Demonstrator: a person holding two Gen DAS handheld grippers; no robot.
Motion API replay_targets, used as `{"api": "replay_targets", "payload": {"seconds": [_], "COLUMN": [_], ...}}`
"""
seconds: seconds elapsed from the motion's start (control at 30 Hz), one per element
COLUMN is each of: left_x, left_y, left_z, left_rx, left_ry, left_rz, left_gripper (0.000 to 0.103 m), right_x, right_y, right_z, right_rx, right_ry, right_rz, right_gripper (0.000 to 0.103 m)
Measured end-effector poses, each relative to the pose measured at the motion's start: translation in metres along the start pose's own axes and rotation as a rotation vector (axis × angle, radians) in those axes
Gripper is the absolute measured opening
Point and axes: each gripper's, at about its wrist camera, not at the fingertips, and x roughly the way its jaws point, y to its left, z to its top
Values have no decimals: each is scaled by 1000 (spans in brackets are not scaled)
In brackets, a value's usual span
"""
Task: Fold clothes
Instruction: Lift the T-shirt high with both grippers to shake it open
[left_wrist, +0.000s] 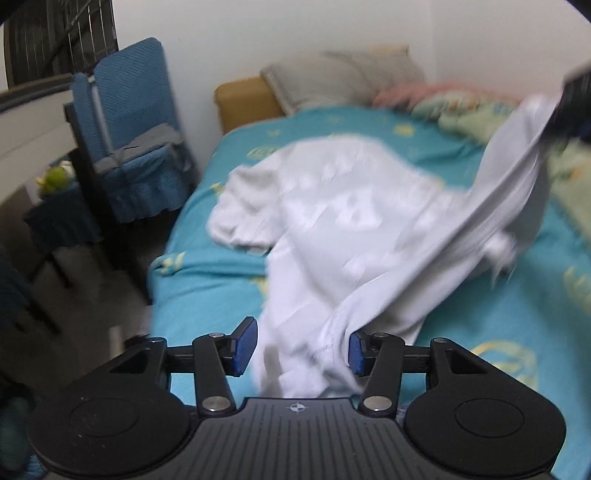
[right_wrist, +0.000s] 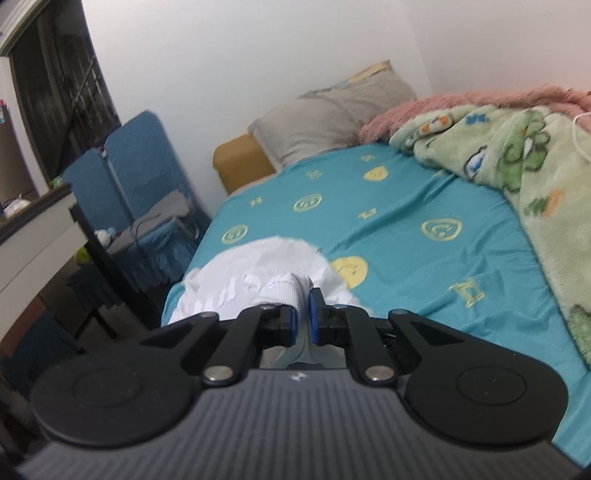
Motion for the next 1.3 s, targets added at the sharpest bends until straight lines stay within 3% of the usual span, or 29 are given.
{"api": "replay_targets", "payload": {"seconds": [0.07, 0.17, 0.23, 0.27, 0.3, 0.37, 0.53, 0.6, 0.77, 1.07, 1.3], "left_x": [-4, -20, -31, -36, -41, -50, -87, -105, -178, -366, -516], "left_y": [6, 24, 35, 40, 45, 48, 50, 52, 66, 95, 107], "left_z": [1, 4, 6, 8, 9, 14, 31, 40, 88, 201, 239], "left_rx": [-30, -127, -193, -229, -266, -297, -321, -326, -373, -402, -405], "left_ry": [-19, -91, -140, -165, -186, -216, -322, -371, -539, -848, -997], "left_rz": [41, 85, 110, 115, 117, 131, 146, 148, 162, 169, 105], "left_gripper": [54, 66, 67, 67, 67, 67, 67, 67, 67, 67, 66], "right_x": [1, 12, 25, 31, 36, 40, 8, -14, -92, -270, -416], "right_y": [-3, -9, -16, -18, -20, -22, -27, -24, 6, 70, 111], "right_z": [-1, -8, -14, -17, -21, -27, -23, -10, 47, 174, 218], "right_rx": [-4, -32, -47, -53, -63, -71, -5, 22, -47, -77, -184], "right_ry": [-15, -7, 33, 56, 79, 106, 6, -76, -291, -589, -803], "right_rz": [-35, -136, -205, -242, -267, -274, -274, -251, -166, -24, 30], "right_gripper": [11, 14, 36, 54, 61, 60, 61, 61, 61, 61, 63]}}
